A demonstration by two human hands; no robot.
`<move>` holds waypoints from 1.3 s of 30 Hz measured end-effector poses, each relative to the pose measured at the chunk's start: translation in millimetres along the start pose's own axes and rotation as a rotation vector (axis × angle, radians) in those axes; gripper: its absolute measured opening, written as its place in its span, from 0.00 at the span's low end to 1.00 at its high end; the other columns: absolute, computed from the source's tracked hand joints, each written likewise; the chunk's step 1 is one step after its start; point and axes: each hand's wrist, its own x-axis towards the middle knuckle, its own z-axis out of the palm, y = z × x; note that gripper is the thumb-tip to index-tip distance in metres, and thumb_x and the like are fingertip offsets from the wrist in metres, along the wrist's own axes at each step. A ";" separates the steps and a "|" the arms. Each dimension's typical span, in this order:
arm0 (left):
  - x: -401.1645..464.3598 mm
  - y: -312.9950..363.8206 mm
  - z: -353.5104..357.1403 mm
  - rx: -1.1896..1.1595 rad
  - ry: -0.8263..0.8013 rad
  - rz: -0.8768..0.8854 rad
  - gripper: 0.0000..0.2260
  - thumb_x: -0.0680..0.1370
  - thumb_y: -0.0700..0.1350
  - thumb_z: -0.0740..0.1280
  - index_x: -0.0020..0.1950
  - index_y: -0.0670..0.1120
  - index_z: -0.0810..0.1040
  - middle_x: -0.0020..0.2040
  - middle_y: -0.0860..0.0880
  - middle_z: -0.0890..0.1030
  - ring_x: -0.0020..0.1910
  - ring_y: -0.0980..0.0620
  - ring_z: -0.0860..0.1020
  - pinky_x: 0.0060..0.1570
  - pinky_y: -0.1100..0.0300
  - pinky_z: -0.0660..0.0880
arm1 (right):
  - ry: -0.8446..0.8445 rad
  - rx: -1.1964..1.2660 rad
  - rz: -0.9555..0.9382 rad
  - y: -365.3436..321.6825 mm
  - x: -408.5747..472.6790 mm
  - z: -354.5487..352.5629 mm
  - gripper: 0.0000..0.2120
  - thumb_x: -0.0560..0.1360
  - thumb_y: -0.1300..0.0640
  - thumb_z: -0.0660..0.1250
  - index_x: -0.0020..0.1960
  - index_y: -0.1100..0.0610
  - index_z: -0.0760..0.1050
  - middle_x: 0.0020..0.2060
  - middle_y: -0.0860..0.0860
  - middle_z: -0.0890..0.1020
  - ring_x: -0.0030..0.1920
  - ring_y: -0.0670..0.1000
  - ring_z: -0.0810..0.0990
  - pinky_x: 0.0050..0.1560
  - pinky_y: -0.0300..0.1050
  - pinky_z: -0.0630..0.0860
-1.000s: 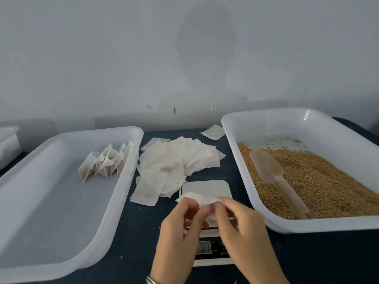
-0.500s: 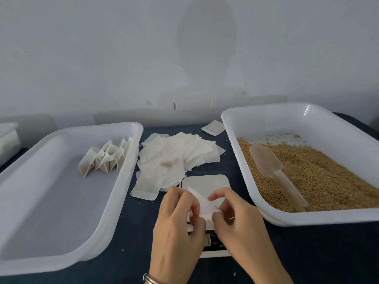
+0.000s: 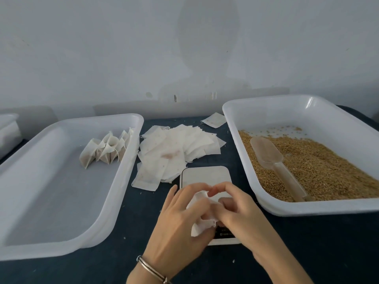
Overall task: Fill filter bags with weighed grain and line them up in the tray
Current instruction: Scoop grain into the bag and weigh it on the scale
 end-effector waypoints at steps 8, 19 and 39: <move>-2.8 1.7 10.9 -0.235 -0.031 -0.287 0.31 0.68 0.37 0.71 0.57 0.61 0.56 0.44 0.55 0.73 0.37 0.52 0.77 0.37 0.53 0.76 | 0.121 -0.282 -0.132 0.3 -2.0 4.9 0.07 0.76 0.53 0.65 0.49 0.44 0.67 0.26 0.43 0.75 0.28 0.40 0.74 0.33 0.32 0.71; 15.5 -4.3 2.7 -0.328 0.010 -0.446 0.15 0.67 0.33 0.68 0.41 0.51 0.69 0.42 0.56 0.77 0.38 0.61 0.75 0.34 0.71 0.71 | 0.246 -0.415 -0.347 -30.9 -8.8 -36.8 0.04 0.74 0.42 0.62 0.46 0.41 0.71 0.33 0.43 0.81 0.32 0.38 0.79 0.33 0.36 0.75; 50.3 -24.0 3.6 -0.359 0.098 -0.350 0.15 0.67 0.30 0.67 0.41 0.51 0.71 0.41 0.61 0.77 0.43 0.60 0.76 0.39 0.75 0.70 | -0.005 -1.503 0.355 -50.0 66.8 -234.2 0.15 0.77 0.50 0.64 0.63 0.46 0.74 0.57 0.45 0.79 0.51 0.46 0.79 0.51 0.40 0.76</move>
